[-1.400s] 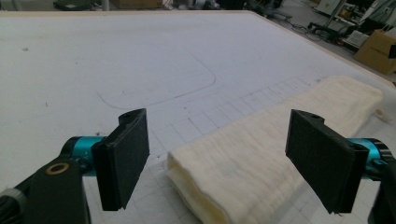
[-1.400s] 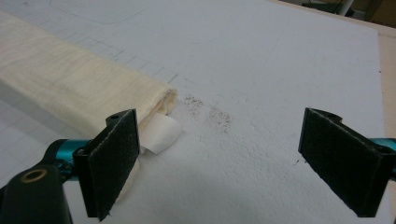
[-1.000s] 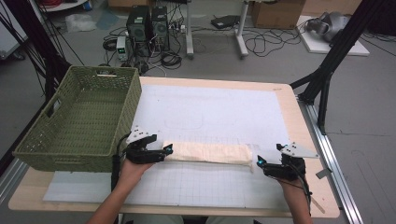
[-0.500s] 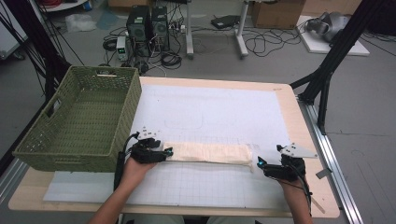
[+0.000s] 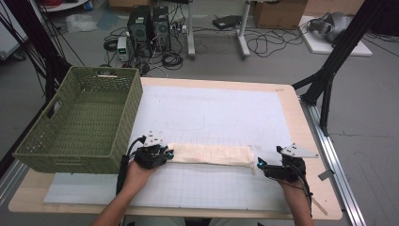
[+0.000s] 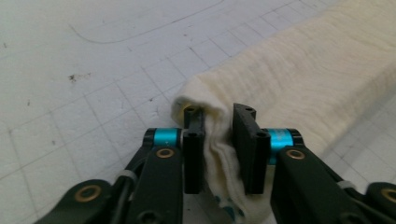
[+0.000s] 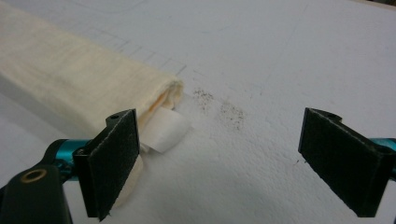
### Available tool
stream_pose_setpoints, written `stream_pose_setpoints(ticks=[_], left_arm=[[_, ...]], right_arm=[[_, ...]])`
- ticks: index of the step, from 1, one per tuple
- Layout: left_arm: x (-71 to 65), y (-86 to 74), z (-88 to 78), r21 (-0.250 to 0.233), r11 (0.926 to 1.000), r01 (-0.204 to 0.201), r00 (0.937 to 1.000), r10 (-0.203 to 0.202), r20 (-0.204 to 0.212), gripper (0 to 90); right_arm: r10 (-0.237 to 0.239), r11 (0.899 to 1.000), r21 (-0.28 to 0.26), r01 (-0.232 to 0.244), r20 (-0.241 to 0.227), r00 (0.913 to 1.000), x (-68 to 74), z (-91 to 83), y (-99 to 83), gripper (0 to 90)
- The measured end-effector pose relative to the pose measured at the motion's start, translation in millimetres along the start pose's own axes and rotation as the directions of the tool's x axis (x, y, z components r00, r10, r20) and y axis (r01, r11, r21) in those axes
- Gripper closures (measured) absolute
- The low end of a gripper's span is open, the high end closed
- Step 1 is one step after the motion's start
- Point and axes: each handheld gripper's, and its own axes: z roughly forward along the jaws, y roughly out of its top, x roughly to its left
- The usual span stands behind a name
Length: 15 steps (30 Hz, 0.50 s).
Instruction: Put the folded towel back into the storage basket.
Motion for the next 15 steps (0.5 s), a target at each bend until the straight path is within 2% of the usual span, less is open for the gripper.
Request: stream_pose_setpoints(ticks=[3, 5, 7, 10, 12, 14, 15], left_arm=[[1.0, -0.1, -0.3, 0.004, 1.0, 0.005, 1.0, -0.005, 0.007, 78.6], [1.5, -0.2, -0.1, 0.001, 0.9999, 0.011, 0.9999, -0.011, 0.01, 78.6], [0.9, -0.3, -0.1, -0.001, 0.9999, 0.01, 0.9999, -0.01, 0.007, 78.5], [0.3, -0.5, -0.2, -0.002, 1.0, 0.008, 1.0, -0.008, -0.002, 77.9], [-1.2, -0.5, -0.4, 0.0, 1.0, -0.005, 0.9999, 0.005, -0.012, 77.5], [-2.0, -0.7, -0.1, -0.004, 1.0, -0.004, 0.9999, 0.004, -0.014, 77.5], [-1.8, -0.7, -0.2, -0.003, 1.0, -0.003, 0.9999, 0.003, -0.014, 77.6]], right_arm=[[0.074, 0.997, -0.023, -0.075, -0.045, 0.9962, 2.6, 3.3, 6.8, 12.1], [0.071, 0.997, -0.018, -0.073, -0.062, 0.9955, 10.8, 8.3, 11.6, 14.4], [0.043, 0.999, -0.004, -0.044, -0.085, 0.9954, 20.6, 15.9, 13.7, 23.3], [-0.013, 0.998, 0.053, 0.019, -0.102, 0.9947, 34.4, 26.8, 14.9, 36.4], [-0.076, 0.991, 0.104, 0.086, -0.098, 0.9922, 39.8, 31.9, 13.7, 43.8], [-0.099, 0.983, 0.142, 0.113, -0.099, 0.9902, 40.8, 35.9, 10.6, 47.3], [-0.088, 0.981, 0.164, 0.103, -0.096, 0.9916, 40.2, 38.0, 8.9, 48.3]])
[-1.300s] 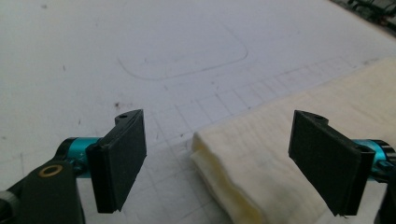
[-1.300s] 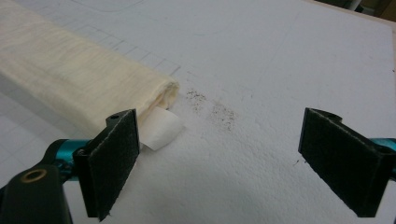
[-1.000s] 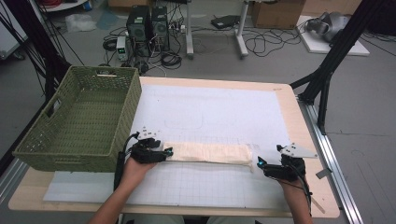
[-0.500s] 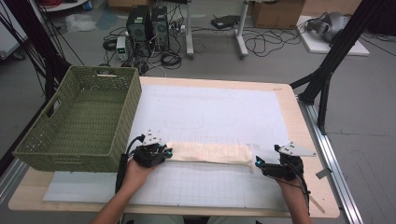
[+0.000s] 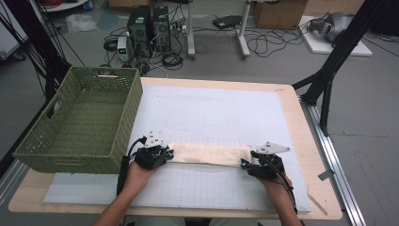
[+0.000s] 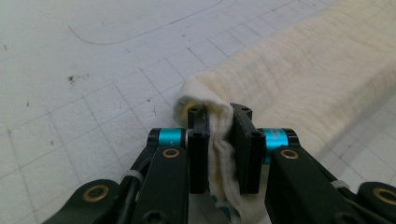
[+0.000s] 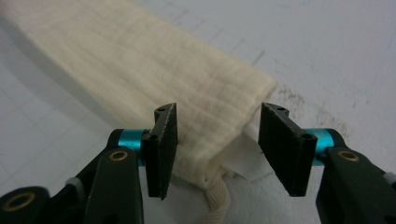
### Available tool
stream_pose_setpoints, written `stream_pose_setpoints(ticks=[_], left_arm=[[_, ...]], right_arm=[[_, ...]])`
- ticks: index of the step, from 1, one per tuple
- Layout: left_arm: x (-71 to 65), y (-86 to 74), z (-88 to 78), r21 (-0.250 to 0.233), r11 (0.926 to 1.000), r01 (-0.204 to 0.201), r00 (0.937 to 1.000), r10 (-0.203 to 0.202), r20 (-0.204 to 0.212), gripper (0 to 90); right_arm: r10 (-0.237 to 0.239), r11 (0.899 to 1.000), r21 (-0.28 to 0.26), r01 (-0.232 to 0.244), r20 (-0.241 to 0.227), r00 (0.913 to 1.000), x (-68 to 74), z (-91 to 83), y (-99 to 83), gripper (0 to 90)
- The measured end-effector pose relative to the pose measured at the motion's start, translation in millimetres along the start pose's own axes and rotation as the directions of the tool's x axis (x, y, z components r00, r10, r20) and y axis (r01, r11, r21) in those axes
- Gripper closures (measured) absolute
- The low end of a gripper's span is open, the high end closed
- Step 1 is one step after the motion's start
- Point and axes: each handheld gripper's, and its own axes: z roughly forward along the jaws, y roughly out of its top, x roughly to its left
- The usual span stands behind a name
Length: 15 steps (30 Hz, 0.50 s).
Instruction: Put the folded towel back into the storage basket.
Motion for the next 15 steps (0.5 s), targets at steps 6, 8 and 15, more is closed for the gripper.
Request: stream_pose_setpoints(ticks=[6, 8, 15], left_arm=[[-0.3, -0.1, 0.0, -0.001, 1.0, 0.0, 1.0, 0.0, -0.001, 78.1], [-0.2, -0.2, -0.1, -0.001, 1.0, 0.0, 1.0, 0.0, 0.0, 78.3], [-0.2, -0.4, -0.5, 0.001, 1.0, 0.005, 1.0, -0.005, 0.004, 79.2]], right_arm=[[0.042, 0.999, 0.008, -0.042, -0.016, 0.999, -2.8, 1.4, -2.8, 49.8], [0.048, 0.999, 0.013, -0.048, -0.013, 0.9987, -2.7, 0.7, -3.0, 49.7], [0.052, 0.998, 0.022, -0.052, -0.036, 0.998, 1.5, -2.2, -4.2, 67.6]])
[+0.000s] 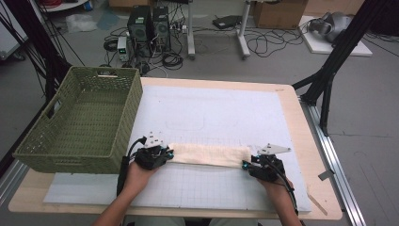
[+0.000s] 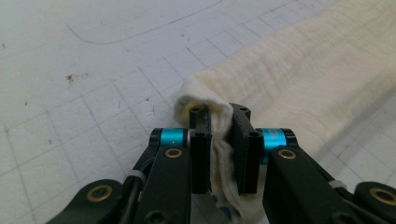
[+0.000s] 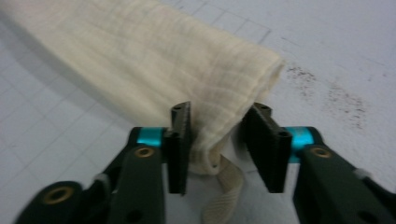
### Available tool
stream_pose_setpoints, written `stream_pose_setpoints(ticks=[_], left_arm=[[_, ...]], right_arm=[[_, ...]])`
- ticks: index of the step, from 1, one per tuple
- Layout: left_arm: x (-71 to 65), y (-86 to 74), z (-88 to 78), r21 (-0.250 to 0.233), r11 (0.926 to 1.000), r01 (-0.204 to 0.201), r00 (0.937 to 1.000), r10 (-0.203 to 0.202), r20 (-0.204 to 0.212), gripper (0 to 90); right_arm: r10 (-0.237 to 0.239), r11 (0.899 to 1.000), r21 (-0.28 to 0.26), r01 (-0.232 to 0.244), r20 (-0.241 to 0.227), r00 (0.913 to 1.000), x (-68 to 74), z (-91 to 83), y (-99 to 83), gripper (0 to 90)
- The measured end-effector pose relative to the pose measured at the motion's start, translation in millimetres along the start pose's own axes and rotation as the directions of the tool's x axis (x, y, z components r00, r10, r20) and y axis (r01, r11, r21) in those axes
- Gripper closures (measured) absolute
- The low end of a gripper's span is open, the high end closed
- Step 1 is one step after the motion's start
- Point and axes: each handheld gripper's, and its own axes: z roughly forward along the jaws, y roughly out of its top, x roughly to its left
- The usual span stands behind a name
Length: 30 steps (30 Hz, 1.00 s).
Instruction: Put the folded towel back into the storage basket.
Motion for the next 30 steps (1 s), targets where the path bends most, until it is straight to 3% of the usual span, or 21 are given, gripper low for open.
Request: stream_pose_setpoints(ticks=[5, 9, 13, 21, 30], left_arm=[[-0.3, 0.0, -0.2, -0.002, 1.0, 0.002, 1.0, -0.002, 0.0, 81.4], [2.5, -0.2, -1.2, -0.012, 0.999, 0.043, 0.999, -0.042, 0.012, 82.2], [3.2, 1.6, -4.7, -0.031, 0.9984, 0.048, 0.9988, -0.047, 0.016, 82.4], [2.9, 7.9, -13.5, -0.077, 0.9958, 0.05, 0.9983, -0.047, 0.034, 82.4], [0.6, 17.1, -23.4, -0.114, 0.9924, 0.046, 0.9978, -0.04, 0.052, 82.4]], right_arm=[[0.035, 0.999, 0.011, -0.035, -0.054, 0.9979, -2.3, -0.2, 0.2, 77.6], [-0.014, 1.0, 0.015, 0.015, -0.03, 0.9994, 2.2, -1.0, 2.2, 80.0], [-0.054, 0.998, 0.015, 0.054, -0.001, 0.9985, 5.0, -2.4, 4.0, 80.6], [-0.061, 0.998, -0.008, 0.061, 0.012, 0.9981, 2.9, -8.5, 7.7, 80.5], [-0.031, 0.997, -0.067, 0.032, 0.016, 0.9994, -3.0, -20.8, 13.1, 80.4]])
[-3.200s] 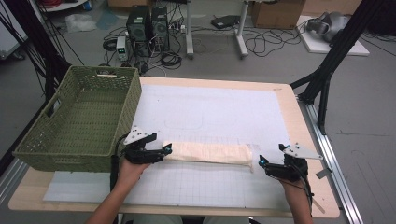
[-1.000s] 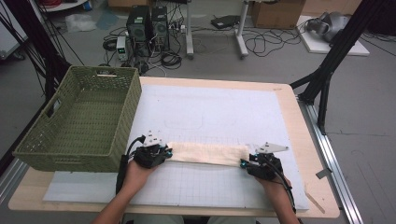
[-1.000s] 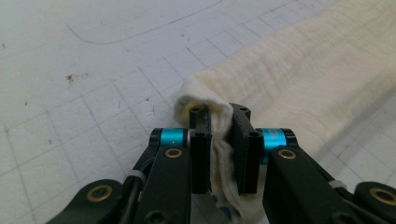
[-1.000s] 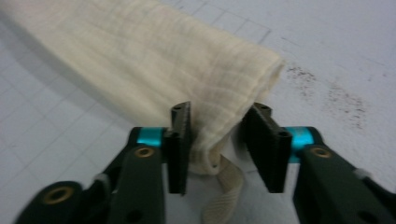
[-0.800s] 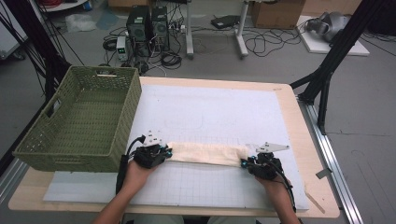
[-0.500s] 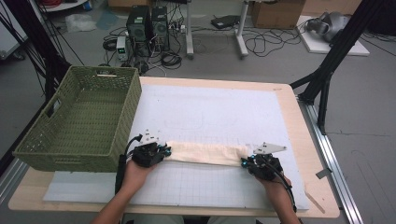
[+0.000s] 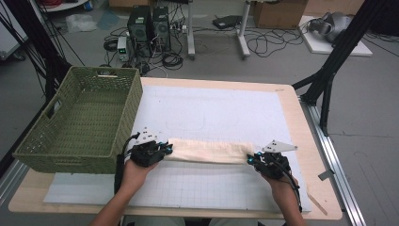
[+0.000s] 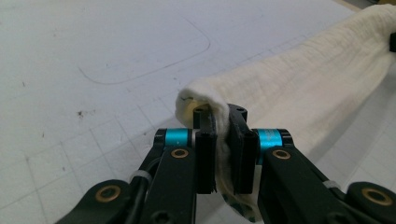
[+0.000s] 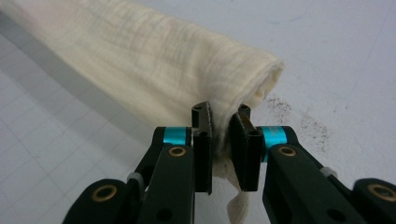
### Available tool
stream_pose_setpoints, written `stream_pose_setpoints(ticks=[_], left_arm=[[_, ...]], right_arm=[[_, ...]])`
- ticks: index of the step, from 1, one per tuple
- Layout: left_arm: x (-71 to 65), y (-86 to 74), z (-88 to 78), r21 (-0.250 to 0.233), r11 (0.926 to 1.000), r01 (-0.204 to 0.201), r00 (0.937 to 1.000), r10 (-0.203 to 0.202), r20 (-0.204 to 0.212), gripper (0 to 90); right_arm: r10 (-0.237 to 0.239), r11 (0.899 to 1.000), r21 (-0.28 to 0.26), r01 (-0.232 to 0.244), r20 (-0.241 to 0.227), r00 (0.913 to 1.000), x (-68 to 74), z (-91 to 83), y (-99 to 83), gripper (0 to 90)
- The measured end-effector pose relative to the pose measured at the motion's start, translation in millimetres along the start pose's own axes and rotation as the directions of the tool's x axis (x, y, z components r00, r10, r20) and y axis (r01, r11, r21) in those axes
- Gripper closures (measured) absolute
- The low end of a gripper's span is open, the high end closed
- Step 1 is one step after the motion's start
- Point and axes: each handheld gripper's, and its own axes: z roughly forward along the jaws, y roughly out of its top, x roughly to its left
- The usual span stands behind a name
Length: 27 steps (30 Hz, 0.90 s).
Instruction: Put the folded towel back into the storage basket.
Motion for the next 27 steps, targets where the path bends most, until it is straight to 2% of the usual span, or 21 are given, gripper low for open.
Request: stream_pose_setpoints(ticks=[5, 10, 16, 23, 27], left_arm=[[-2.5, 5.2, -6.5, -0.026, 0.9997, -0.004, 1.0, 0.004, 0.002, 82.4], [-6.7, 10.4, -15.2, -0.054, 0.9983, -0.02, 0.9998, 0.02, -0.006, 82.4], [-8.4, 15.9, -30.4, -0.093, 0.9953, -0.027, 0.9995, 0.025, -0.019, 82.4], [-8.8, 23.1, -51.6, -0.142, 0.9885, -0.05, 0.9983, 0.045, -0.037, 82.4], [-7.2, 27.3, -62.8, -0.171, 0.9839, -0.053, 0.9976, 0.045, -0.053, 82.4]], right_arm=[[0.011, 1.0, -0.028, -0.01, 0.003, 0.9999, -2.4, -4.8, 5.7, 80.4], [0.0, 0.999, -0.043, 0.0, 0.018, 0.9998, -3.3, -5.7, 11.8, 80.4], [-0.022, 0.997, -0.074, 0.023, 0.014, 0.9997, -1.4, -6.5, 21.4, 80.4], [-0.064, 0.993, -0.1, 0.064, 0.006, 0.9979, 1.5, -3.2, 37.5, 80.4], [-0.073, 0.991, -0.111, 0.072, 0.001, 0.9974, 1.9, 3.5, 50.7, 80.5]])
